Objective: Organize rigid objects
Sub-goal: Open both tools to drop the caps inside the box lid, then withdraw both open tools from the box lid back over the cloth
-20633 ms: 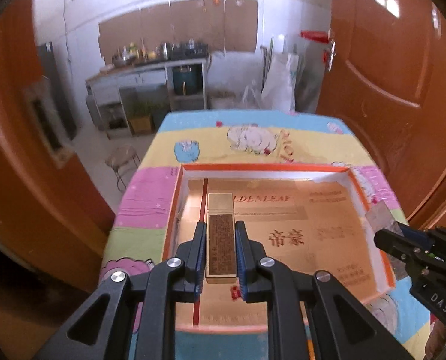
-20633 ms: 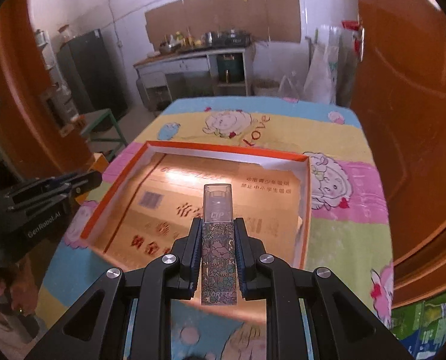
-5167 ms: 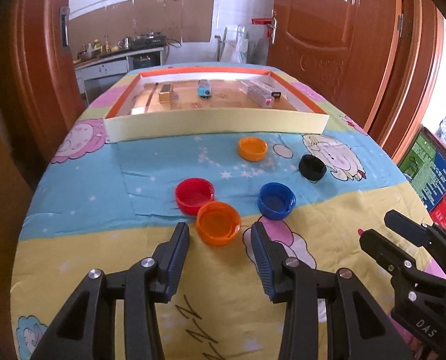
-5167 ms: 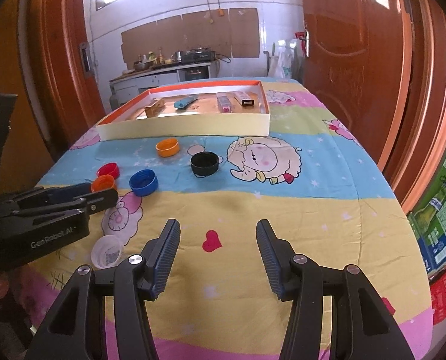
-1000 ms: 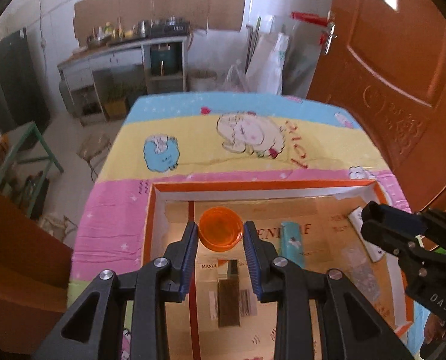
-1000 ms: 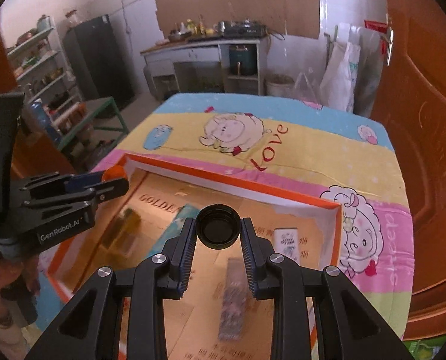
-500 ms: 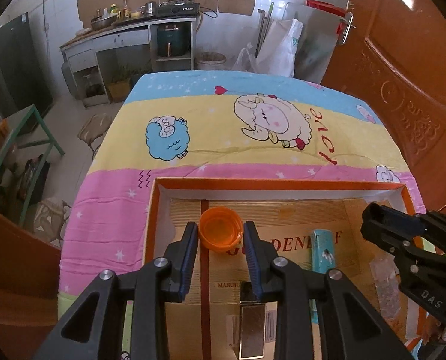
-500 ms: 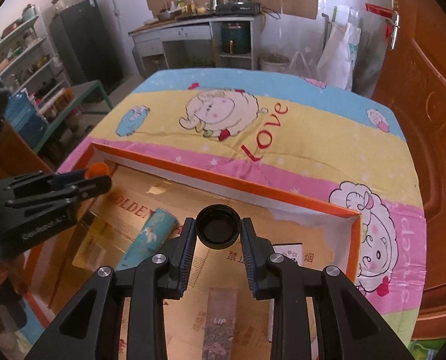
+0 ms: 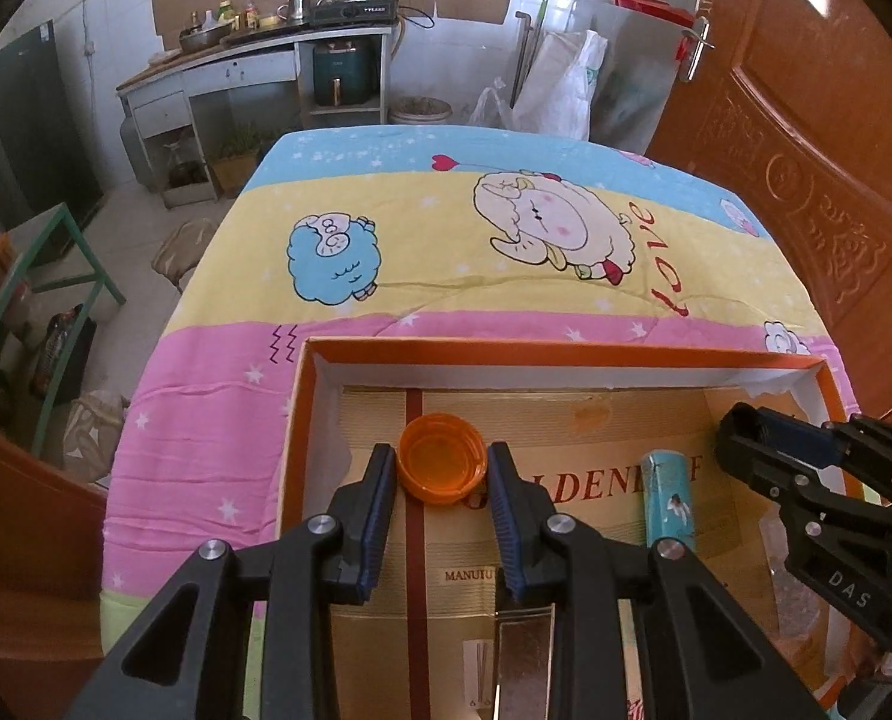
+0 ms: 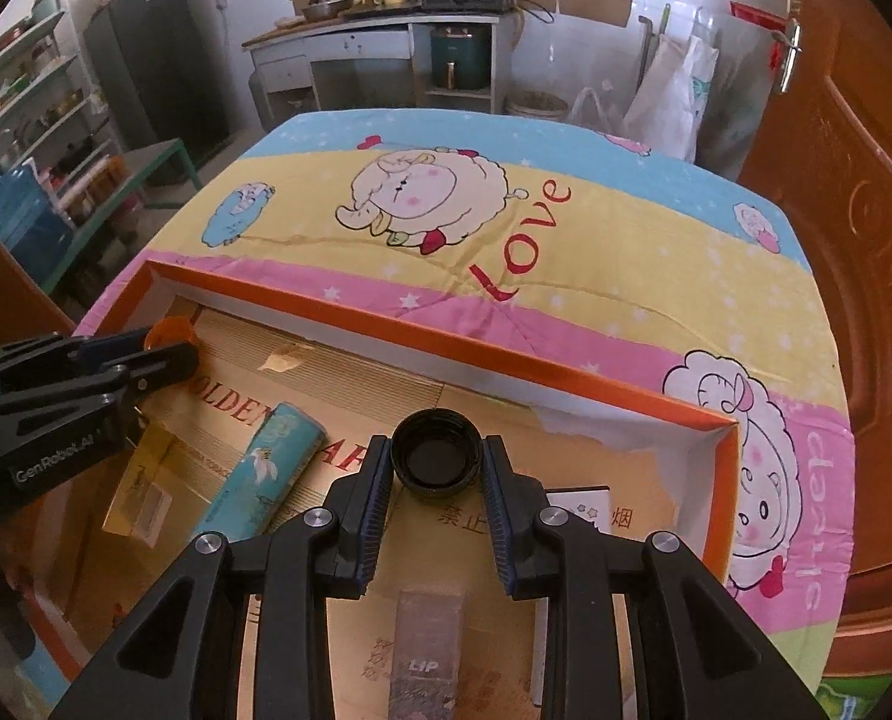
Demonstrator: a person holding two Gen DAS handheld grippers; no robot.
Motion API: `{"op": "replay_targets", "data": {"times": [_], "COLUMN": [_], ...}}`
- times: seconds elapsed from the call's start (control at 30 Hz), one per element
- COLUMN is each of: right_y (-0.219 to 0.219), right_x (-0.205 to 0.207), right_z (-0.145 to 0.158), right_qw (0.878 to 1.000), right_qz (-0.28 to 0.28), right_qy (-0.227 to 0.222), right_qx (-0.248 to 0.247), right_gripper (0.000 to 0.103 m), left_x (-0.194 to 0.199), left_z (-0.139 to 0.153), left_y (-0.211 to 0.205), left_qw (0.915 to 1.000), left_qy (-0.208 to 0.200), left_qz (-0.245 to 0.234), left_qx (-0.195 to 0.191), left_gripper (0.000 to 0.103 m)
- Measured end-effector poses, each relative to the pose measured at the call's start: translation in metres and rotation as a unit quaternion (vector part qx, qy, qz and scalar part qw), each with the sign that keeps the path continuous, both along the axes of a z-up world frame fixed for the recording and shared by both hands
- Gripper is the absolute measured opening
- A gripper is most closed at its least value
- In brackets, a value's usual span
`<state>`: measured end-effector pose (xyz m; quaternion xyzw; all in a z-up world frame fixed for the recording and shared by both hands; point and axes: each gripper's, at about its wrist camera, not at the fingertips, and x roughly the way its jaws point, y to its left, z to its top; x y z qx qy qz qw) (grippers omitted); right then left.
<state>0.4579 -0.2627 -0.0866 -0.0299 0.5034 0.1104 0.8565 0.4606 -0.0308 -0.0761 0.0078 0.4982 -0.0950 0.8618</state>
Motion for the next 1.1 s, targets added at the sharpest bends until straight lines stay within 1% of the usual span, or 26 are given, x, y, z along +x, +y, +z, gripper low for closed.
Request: {"op": "replay_targets", "data": {"times": [0.17, 0.3, 0.33, 0.37, 0.47, 0.5, 0.63, 0.77, 0.87, 1.1], "right_y": [-0.001, 0.001, 0.001, 0.000, -0.003, -0.004, -0.007, -0.010, -0.013, -0.015], "right_x": [0.000, -0.001, -0.002, -0.002, -0.003, -0.003, -0.008, -0.018, -0.031, -0.080], "right_z": [-0.002, -0.003, -0.003, -0.003, 0.000, 0.002, 0.008, 0.018, 0.025, 0.048], "right_qw": [1.000, 1.000, 1.000, 1.000, 1.000, 1.000, 0.999, 0.998, 0.998, 0.995], "right_qz": [-0.001, 0.002, 0.000, -0.001, -0.006, -0.006, -0.012, -0.023, -0.033, -0.049], "right_qy": [-0.001, -0.007, -0.008, -0.010, -0.018, -0.021, -0.030, -0.051, -0.062, -0.089], "right_qx": [-0.002, -0.010, -0.013, -0.014, -0.009, -0.007, -0.002, -0.004, 0.006, 0.016], "right_gripper": [0.030, 0.031, 0.031, 0.033, 0.043, 0.045, 0.045, 0.045, 0.045, 0.045], "left_x": [0.000, -0.002, -0.002, -0.003, -0.005, -0.006, -0.013, -0.028, -0.044, -0.098], "left_z": [0.000, 0.000, 0.000, 0.000, 0.002, 0.004, 0.015, 0.032, 0.043, 0.062], "left_y": [0.000, 0.002, 0.003, 0.004, 0.004, 0.004, 0.004, 0.003, 0.004, 0.007], "left_qw": [1.0000, 0.9998, 0.9998, 0.9997, 0.9996, 0.9994, 0.9986, 0.9967, 0.9952, 0.9916], "left_qy": [0.000, -0.001, -0.001, -0.002, -0.007, -0.012, -0.036, -0.064, -0.078, -0.110], "left_qz": [0.001, 0.000, -0.001, -0.002, -0.004, -0.005, -0.006, -0.010, -0.011, -0.020], "left_qx": [-0.004, -0.017, -0.020, -0.024, -0.029, -0.031, -0.037, -0.051, -0.059, -0.065], "left_gripper": [0.031, 0.032, 0.034, 0.035, 0.040, 0.040, 0.040, 0.040, 0.040, 0.040]}}
